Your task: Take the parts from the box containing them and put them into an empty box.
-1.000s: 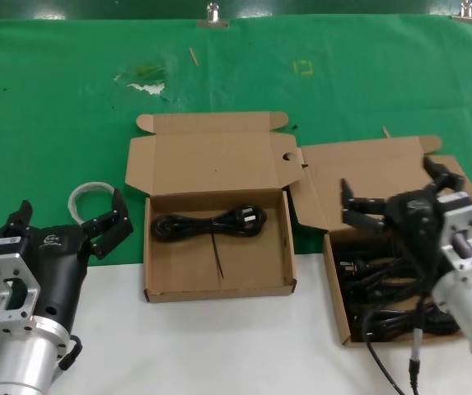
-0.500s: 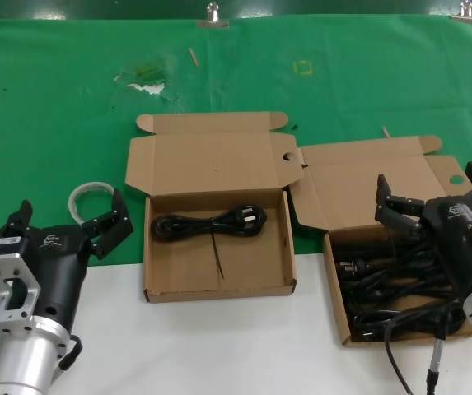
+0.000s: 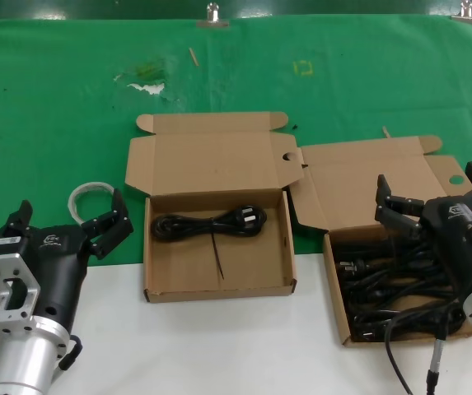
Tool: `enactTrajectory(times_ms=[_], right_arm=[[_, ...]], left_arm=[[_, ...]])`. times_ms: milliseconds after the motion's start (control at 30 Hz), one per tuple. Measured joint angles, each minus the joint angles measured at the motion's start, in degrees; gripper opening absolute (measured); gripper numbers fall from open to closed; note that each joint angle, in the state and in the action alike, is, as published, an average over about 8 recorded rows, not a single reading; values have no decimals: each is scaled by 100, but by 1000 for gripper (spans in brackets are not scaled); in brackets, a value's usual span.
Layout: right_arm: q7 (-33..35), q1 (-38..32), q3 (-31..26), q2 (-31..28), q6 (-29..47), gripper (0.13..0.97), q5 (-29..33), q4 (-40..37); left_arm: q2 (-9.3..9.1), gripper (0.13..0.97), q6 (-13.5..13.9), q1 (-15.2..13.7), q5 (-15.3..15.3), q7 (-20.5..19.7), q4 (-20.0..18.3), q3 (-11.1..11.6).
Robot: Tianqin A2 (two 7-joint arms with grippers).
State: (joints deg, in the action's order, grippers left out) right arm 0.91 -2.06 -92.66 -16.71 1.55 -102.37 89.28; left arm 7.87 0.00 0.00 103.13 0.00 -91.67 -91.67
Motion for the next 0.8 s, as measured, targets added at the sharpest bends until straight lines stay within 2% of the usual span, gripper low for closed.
enactTrajectory(times_ms=[800], right_arm=[[0, 0, 0, 0, 0, 966, 0, 0]], left_arm=[[0, 966, 0, 0, 0, 0, 0, 0]])
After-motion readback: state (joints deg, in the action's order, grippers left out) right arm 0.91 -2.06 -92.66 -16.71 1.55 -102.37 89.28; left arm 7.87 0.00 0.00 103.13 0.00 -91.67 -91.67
